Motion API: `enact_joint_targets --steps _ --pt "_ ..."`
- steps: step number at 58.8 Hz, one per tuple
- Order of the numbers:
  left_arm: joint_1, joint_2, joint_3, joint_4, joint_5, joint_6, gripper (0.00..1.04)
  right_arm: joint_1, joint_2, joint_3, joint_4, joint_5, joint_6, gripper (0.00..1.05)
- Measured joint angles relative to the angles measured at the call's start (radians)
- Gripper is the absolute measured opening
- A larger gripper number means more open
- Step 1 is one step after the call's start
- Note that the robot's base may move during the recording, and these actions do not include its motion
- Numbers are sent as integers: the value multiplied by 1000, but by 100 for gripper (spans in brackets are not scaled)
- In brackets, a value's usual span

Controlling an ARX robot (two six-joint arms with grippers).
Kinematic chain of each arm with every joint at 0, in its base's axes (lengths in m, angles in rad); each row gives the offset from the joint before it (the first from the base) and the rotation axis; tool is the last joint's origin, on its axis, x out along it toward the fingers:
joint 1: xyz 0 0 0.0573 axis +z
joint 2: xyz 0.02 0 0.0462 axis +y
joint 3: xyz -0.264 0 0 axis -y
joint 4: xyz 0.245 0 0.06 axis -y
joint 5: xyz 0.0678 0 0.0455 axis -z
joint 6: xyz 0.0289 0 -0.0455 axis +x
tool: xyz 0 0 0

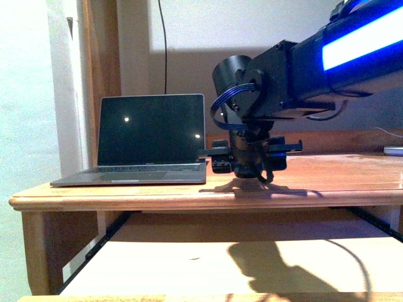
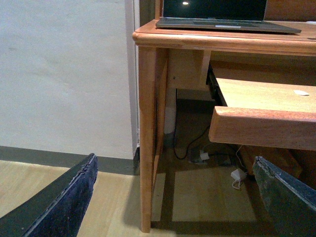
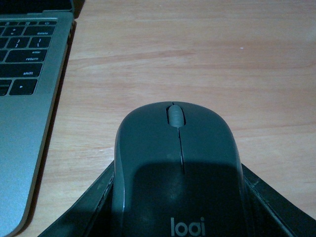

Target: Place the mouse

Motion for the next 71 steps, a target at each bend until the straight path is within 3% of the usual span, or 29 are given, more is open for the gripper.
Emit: enact_joint_targets --steps 21,37,47,59,71 --pt "0 0 0 0 0 0 97 22 134 173 -51 54 9 56" --pt "0 0 0 0 0 0 97 18 109 95 53 44 21 97" --pt "0 0 0 0 0 0 97 0 -12 -82 176 -24 35 97" --pt "0 0 0 0 0 0 97 -56 -327 -450 385 -164 65 97" --pt "0 0 0 0 0 0 97 -140 -684 -905 595 -414 86 97"
